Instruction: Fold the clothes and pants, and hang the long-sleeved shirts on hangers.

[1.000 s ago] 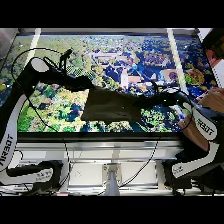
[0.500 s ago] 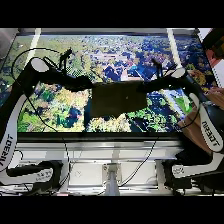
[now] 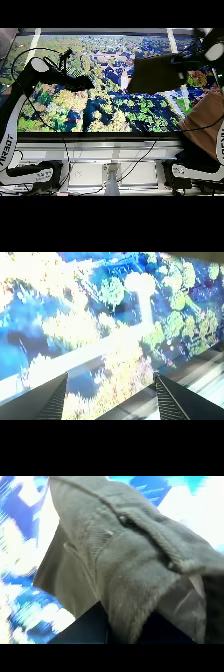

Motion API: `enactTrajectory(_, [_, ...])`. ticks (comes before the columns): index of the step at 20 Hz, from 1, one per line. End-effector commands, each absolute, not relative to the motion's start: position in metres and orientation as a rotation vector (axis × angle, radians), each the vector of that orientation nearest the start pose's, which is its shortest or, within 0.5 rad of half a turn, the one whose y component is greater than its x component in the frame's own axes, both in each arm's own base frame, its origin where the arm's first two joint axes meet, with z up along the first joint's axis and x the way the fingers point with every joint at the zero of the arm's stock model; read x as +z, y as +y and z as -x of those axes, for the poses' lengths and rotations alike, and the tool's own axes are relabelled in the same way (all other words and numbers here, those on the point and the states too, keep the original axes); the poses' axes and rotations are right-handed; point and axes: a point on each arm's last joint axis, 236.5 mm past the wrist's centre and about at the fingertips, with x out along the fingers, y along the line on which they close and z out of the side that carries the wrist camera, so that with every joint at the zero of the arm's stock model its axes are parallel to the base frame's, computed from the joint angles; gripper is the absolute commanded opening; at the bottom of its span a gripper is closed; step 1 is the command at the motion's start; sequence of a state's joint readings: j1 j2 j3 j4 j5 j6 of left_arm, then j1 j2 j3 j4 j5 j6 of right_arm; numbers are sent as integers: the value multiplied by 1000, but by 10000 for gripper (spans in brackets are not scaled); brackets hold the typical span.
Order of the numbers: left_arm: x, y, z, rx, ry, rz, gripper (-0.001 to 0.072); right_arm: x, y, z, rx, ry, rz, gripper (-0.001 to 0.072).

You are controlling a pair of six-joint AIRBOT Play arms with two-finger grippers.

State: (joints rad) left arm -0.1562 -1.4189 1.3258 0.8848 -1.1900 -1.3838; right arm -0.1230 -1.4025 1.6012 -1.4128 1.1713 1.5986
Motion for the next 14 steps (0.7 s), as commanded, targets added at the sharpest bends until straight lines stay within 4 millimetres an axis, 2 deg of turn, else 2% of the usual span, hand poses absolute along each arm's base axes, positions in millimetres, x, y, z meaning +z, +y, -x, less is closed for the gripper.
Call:
enactTrajectory(1, [59,-203,-397,-626,1219,374,581,146,-113,-434,-352,1023,-335,27])
enactTrajectory(5, [59,-203,-397,-626,1219,374,581,153,-186,-377,-591,1072,-487,27])
enactTrajectory(8, [59,-203,-397,-626,1219,374,581,171,-235,-328,-732,1051,-512,26])
enactTrajectory(11, [59,-203,-397,-626,1219,374,581,179,-268,-273,-778,1109,-471,27])
enactTrajectory(14, [59,-203,-397,-626,1219,374,581,171,-287,-212,-837,1226,-523,27])
